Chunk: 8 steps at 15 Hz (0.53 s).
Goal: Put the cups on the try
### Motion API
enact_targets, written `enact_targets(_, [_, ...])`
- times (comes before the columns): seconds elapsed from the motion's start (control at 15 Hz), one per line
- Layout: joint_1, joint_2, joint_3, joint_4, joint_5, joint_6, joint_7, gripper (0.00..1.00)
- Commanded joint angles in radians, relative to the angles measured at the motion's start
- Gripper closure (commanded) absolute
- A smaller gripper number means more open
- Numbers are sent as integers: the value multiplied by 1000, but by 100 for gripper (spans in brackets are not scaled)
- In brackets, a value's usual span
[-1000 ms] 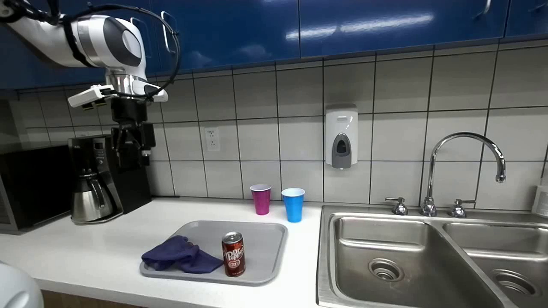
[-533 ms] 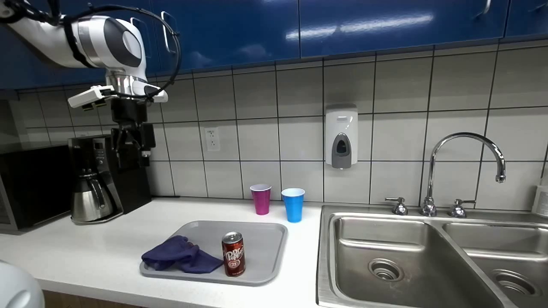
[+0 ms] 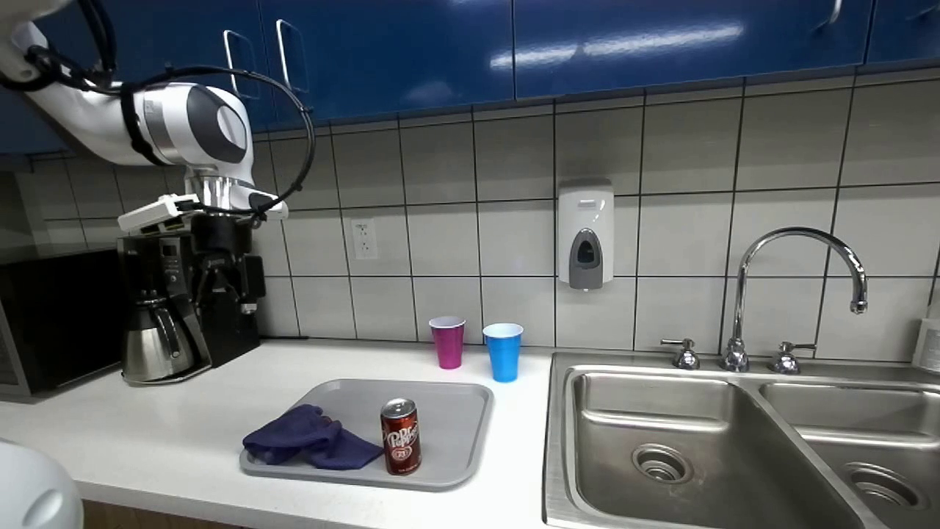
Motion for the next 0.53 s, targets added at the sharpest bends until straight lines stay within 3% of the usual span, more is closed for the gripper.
enact_targets(0.0, [11, 43, -34, 4, -29, 68, -15, 0])
enact_targets(0.47, [2, 202, -110, 72, -214, 232, 20, 0])
